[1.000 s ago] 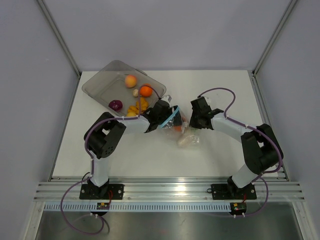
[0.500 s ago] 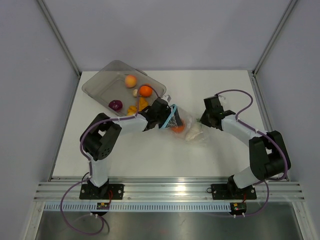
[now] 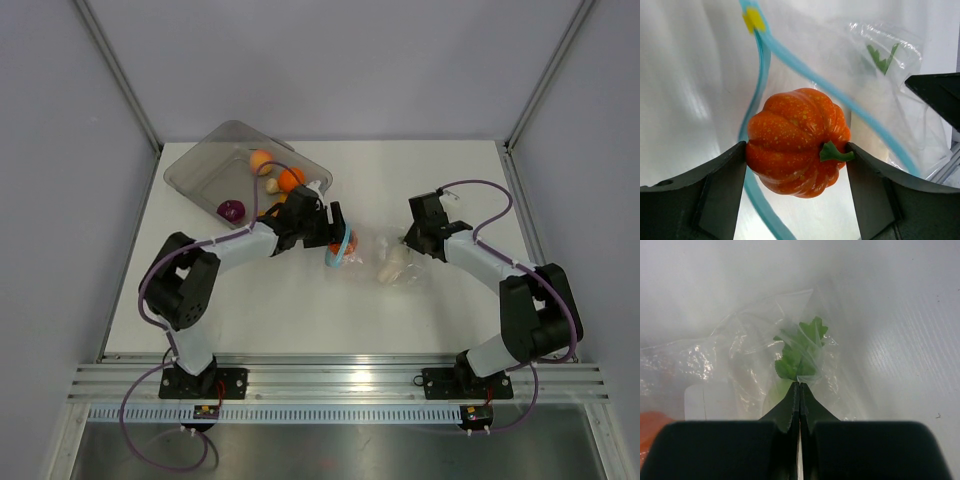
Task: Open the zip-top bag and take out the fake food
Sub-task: Pick up the fake vegetable from the zipper food storage bag, then place the fake vegetable in the bin, then pick up the fake vegetable from the zipper food storage bag.
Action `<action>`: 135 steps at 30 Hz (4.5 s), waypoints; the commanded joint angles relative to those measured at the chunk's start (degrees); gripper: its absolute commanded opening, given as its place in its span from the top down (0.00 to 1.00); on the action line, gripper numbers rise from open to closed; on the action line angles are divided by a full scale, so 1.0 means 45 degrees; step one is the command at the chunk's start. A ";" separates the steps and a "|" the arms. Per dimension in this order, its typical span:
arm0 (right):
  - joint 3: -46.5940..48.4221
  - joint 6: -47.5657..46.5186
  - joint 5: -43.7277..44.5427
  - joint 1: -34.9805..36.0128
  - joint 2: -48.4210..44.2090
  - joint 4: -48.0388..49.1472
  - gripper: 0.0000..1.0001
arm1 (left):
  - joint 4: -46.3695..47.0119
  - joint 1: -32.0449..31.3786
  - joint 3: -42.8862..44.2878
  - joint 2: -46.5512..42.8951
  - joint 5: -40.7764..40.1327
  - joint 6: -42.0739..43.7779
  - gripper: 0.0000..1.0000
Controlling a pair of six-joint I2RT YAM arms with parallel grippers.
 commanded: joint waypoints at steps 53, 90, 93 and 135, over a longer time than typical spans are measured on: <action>-0.0084 -0.0393 -0.0475 -0.0097 -0.0306 0.0568 1.00 | -0.0309 0.5887 -0.2474 -0.5148 0.0189 -0.0156 0.01; -0.0045 -0.0511 0.0013 -0.0097 -0.0580 0.0431 0.98 | 0.5063 0.0324 -0.6089 -0.4231 0.0858 -0.2520 0.55; -0.0064 -0.0511 -0.0026 -0.0078 -0.0580 0.0470 0.98 | 0.5978 -0.0165 -0.6264 -0.3803 0.1128 -0.3105 0.55; -0.0806 -0.0238 0.0522 -0.0097 -0.4093 -0.1383 0.23 | 0.7701 -0.0870 -0.4488 -0.0774 0.2868 -0.3165 0.47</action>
